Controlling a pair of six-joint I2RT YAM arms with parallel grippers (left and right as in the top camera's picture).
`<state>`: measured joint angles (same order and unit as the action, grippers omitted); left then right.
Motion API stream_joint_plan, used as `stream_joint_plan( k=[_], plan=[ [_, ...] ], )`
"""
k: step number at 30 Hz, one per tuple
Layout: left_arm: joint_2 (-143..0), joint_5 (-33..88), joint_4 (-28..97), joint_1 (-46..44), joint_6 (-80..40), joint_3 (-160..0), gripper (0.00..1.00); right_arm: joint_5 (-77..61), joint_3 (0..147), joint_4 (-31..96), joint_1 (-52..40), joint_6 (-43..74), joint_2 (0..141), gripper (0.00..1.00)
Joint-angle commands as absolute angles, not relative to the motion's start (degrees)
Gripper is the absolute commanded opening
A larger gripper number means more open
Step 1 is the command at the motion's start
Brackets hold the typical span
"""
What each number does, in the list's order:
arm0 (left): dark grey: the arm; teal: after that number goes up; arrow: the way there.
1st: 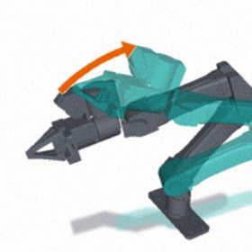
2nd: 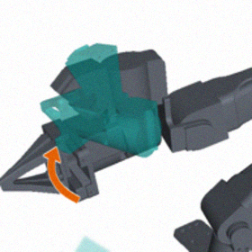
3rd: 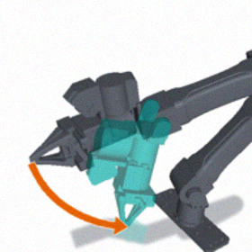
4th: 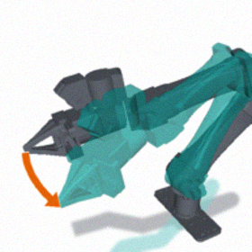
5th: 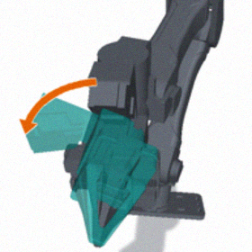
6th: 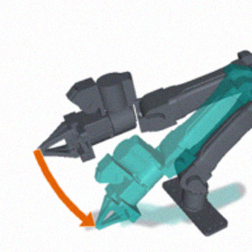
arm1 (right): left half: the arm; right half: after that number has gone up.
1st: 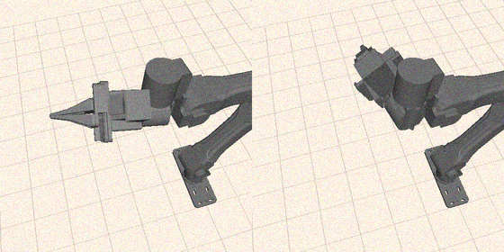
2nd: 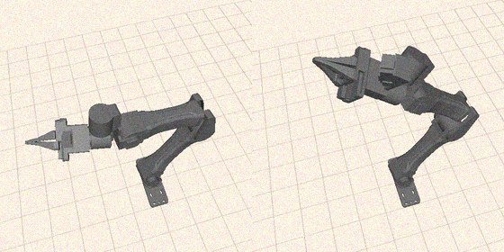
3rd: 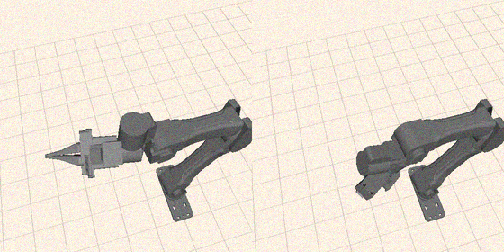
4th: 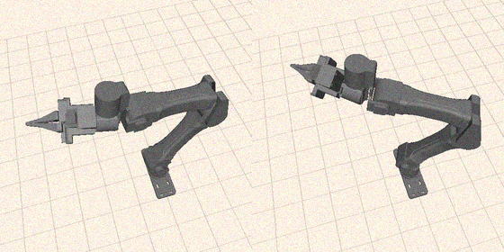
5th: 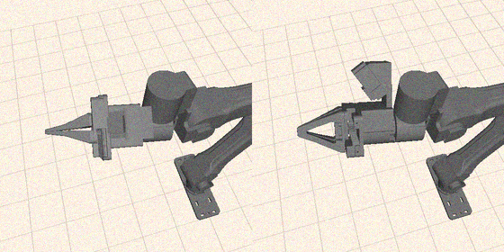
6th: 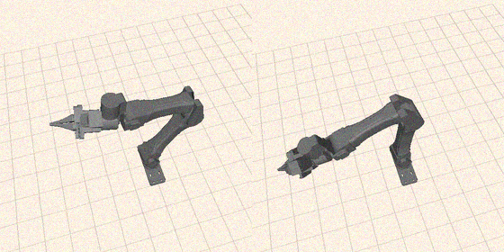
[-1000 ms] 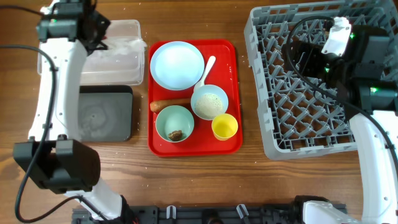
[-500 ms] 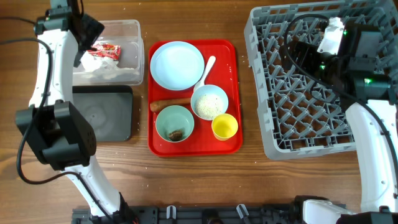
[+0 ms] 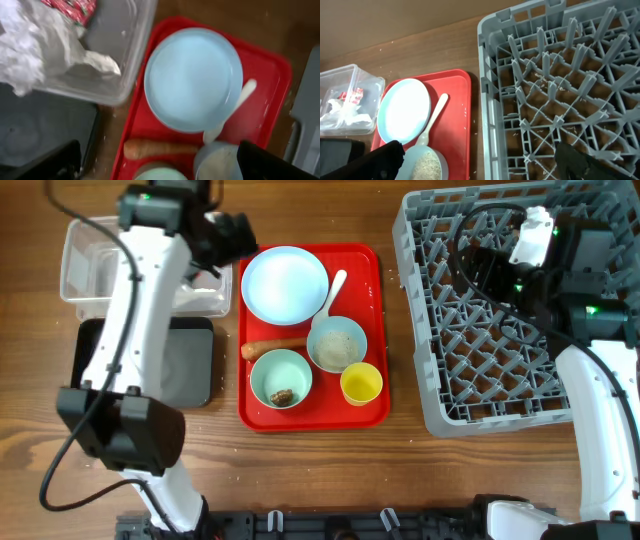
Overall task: Sort waste into correct bins and load items into the dishwasher rack
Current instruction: 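Grasp the light-blue rice bowl with the left gripper and lift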
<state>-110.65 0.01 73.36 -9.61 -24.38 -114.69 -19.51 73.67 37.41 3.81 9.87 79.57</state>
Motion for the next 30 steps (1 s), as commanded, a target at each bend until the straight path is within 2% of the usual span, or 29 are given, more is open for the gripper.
stream_joint_plan(
  k=[1, 3, 8, 11, 14, 17, 21, 27, 30],
  plan=[
    [-109.0, 0.6, 76.9, -16.2, -15.7, -115.0, 1.0, -20.7, 74.9, 36.3, 3.6, 7.6, 80.1, 1.0],
    [-109.0, 0.7, 77.3, -19.6, -15.2, -113.7, 0.97, -20.7, 74.9, 36.5, 3.6, 7.4, 80.1, 1.0],
    [-109.0, 6.2, 68.7, -27.4, -14.5, -102.0, 0.98, -20.7, 74.9, 37.5, 3.6, 6.0, 80.1, 1.0],
    [-109.8, 7.9, 62.6, -32.9, -13.6, -100.4, 0.99, -20.7, 74.9, 37.8, 3.6, 6.0, 80.1, 1.0],
    [-113.8, 7.9, 56.4, -38.6, -13.9, -100.4, 0.99, -20.7, 74.9, 38.2, 3.6, 6.2, 80.1, 1.0],
    [-121.2, 7.4, 55.8, -40.8, -14.6, -100.4, 0.96, -20.7, 74.9, 39.8, 3.6, 6.1, 80.1, 1.0],
    [-126.1, 5.0, 55.7, -40.8, -17.2, -100.4, 0.8, -20.7, 74.9, 40.1, 3.6, 6.1, 80.1, 1.0],
    [-128.1, 2.1, 55.2, -41.8, -18.5, -100.3, 0.45, -20.4, 74.9, 40.2, 3.6, 6.0, 80.1, 1.0],
    [-129.6, -0.5, 55.3, -43.1, -20.0, -100.3, 0.32, -20.4, 74.9, 40.4, 3.6, 6.0, 80.1, 1.0]
  ],
)
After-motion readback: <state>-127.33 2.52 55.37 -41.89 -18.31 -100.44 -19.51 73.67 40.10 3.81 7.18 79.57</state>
